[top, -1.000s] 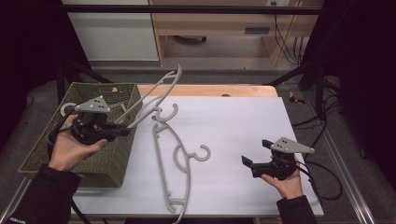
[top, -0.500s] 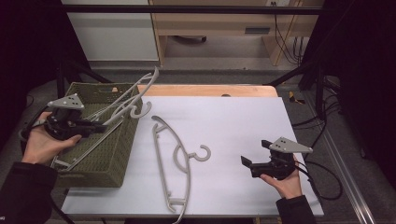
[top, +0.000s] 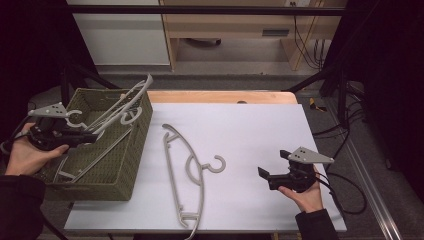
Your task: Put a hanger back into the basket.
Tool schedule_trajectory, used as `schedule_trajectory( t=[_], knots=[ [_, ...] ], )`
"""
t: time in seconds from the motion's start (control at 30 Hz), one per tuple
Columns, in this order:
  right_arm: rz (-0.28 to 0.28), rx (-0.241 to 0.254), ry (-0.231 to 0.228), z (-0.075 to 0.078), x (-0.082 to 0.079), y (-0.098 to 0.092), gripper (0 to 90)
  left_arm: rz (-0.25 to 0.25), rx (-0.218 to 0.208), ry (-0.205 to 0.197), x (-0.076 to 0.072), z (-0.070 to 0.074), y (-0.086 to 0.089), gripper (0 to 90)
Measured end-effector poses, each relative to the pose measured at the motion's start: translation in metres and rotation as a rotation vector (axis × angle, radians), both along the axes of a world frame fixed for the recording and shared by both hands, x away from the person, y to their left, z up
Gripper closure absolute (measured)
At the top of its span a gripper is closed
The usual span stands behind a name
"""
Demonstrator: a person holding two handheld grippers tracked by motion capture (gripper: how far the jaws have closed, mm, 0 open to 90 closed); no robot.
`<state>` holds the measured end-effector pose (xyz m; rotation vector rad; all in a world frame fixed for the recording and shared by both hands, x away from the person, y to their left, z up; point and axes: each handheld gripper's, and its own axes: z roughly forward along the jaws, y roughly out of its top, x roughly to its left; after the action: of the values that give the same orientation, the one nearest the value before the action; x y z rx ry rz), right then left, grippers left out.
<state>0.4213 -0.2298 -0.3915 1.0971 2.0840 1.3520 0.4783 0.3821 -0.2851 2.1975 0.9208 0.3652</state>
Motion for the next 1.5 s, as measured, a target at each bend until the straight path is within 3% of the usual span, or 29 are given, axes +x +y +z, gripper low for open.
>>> schedule_trajectory(
  t=[0.93,1.23,1.5],
  knots=[
    [-0.007,0.010,0.003,0.000,0.000,0.000,3.3,0.005,0.022,0.061,-0.012,-0.018,0.037,82.1],
    [-0.004,0.001,0.004,0.000,0.000,0.000,3.2,0.016,0.022,0.077,-0.007,-0.029,0.041,82.1],
    [-0.005,0.001,0.008,-0.001,0.000,0.000,3.3,0.017,-0.008,0.073,-0.005,-0.043,0.045,82.1]
  ],
)
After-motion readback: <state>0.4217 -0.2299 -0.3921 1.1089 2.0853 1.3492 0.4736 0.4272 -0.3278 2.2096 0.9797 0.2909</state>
